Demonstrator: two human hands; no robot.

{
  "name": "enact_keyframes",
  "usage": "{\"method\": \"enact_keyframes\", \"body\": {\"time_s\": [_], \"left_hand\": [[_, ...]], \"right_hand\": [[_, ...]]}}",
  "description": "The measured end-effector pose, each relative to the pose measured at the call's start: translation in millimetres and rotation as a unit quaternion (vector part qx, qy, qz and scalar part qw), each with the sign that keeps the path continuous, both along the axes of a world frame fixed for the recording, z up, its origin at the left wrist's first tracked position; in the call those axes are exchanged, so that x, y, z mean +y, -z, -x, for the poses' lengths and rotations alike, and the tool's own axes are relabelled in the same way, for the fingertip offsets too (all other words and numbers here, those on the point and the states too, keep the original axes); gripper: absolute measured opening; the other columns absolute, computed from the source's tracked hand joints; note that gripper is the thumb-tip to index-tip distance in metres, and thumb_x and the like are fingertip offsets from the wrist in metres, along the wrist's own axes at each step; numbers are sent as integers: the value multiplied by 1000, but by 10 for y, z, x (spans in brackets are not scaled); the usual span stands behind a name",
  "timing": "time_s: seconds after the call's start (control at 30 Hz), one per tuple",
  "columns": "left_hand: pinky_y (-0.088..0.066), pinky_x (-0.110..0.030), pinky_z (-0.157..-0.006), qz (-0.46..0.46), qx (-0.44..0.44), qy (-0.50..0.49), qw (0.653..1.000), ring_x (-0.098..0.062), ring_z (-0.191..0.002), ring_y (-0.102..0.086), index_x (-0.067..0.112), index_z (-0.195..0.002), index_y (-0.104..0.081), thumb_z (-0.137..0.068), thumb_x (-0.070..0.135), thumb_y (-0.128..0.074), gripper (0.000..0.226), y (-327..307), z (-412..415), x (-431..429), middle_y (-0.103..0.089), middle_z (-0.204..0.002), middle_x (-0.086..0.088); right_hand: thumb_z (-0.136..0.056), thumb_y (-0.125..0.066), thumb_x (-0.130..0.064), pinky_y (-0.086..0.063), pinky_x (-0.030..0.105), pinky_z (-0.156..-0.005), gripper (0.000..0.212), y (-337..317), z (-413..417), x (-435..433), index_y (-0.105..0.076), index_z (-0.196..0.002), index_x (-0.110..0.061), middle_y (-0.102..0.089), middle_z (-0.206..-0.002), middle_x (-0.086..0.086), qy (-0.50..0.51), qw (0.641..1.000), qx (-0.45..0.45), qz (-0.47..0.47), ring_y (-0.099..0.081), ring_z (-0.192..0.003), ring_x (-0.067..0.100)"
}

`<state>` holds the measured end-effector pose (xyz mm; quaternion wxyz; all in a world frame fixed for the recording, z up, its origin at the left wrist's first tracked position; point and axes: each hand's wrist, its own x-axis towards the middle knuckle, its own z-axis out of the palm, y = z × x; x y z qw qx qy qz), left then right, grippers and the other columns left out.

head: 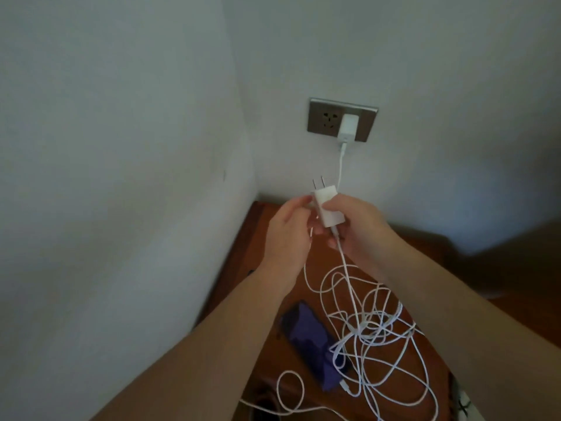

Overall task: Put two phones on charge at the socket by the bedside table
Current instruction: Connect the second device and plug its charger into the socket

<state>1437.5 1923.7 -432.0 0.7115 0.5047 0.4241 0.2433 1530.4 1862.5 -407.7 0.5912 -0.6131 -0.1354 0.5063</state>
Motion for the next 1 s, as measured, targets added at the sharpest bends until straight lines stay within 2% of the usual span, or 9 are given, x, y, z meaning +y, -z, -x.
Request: {"method": "enact_keyframes", "body": {"time_s": [0.07, 0.13, 0.23, 0.3, 0.4, 0.5, 0.67, 0.8, 1.0], "left_hand": [[-52, -38, -96, -113, 70, 59, 989, -15, -103, -66, 20, -115, -63, -89, 7, -50, 32, 167, 52, 36, -70, -109, 1], [-48, -38, -101, -244, 176, 219, 928, -12, -108, -62, 22, -119, -62, -86, 1, -52, 41, 436, 212, -18, -67, -114, 4], [-42, -40, -105, -364, 318, 501, 718, -15, -127, -49, 28, -134, -52, -84, 13, -63, 54, 912, 496, -212, -55, -136, 5], [-34, -47, -109, -412, 361, 605, 578, -22, -139, -34, 27, -143, -40, -83, 15, -65, 67, 1196, 603, -367, -42, -148, 2], [-11, -54, -119, -442, 375, 656, 483, -25, -150, -4, 24, -153, -22, -88, 9, -62, 78, 1482, 638, -590, -14, -163, -3], [0, -56, -120, -468, 356, 669, 454, -28, -151, 6, 26, -155, -15, -90, 8, -61, 82, 1653, 593, -714, -2, -165, -5], [1, -56, -117, -477, 332, 675, 453, -30, -149, -3, 26, -154, -16, -84, 18, -67, 87, 1810, 492, -735, -12, -161, -5], [0, -59, -117, -491, 335, 669, 445, -32, -146, -9, 25, -153, -17, -80, 16, -70, 90, 1827, 482, -708, -16, -159, -7], [-14, -59, -115, -474, 390, 622, 487, -35, -136, -29, 20, -148, -25, -75, 36, -78, 92, 1845, 498, -621, -29, -149, -10]], "right_hand": [[-87, -50, -17, -33, 26, -51, 22, -10, -79, -51, -59, -105, -7, -56, -75, 8, 15, 1000, 25, 4, -53, -58, 16], [-81, -51, -19, -28, 26, -47, 23, 41, -160, -127, -57, -100, -8, -52, -72, 9, 19, 999, 35, 18, -50, -53, 17], [-72, -51, -23, -24, 24, -41, 38, 167, -211, -239, -55, -106, -8, -49, -77, 9, 21, 999, 35, 29, -47, -49, 16], [-72, -51, -24, -24, 23, -40, 38, 254, -205, -283, -54, -106, -8, -48, -80, 9, 16, 999, 36, 31, -47, -49, 16], [-71, -52, -25, -25, 23, -41, 42, 361, -192, -296, -54, -109, -8, -48, -83, 8, 15, 998, 52, 17, -47, -50, 15], [-72, -53, -25, -27, 22, -41, 41, 422, -175, -260, -55, -110, -8, -50, -83, 8, 5, 998, 58, -2, -48, -51, 14], [-71, -54, -27, -29, 22, -41, 50, 443, -170, -174, -54, -117, -5, -50, -85, 9, -21, 998, 53, -12, -48, -52, 13], [-72, -54, -27, -30, 20, -41, 40, 409, -182, -149, -56, -108, -9, -47, -89, 12, -50, 998, 32, -8, -46, -52, 12], [-71, -55, -26, -27, 20, -39, 31, 343, -251, -137, -56, -97, -9, -47, -83, 10, -36, 999, 0, -4, -44, -49, 12]]}}
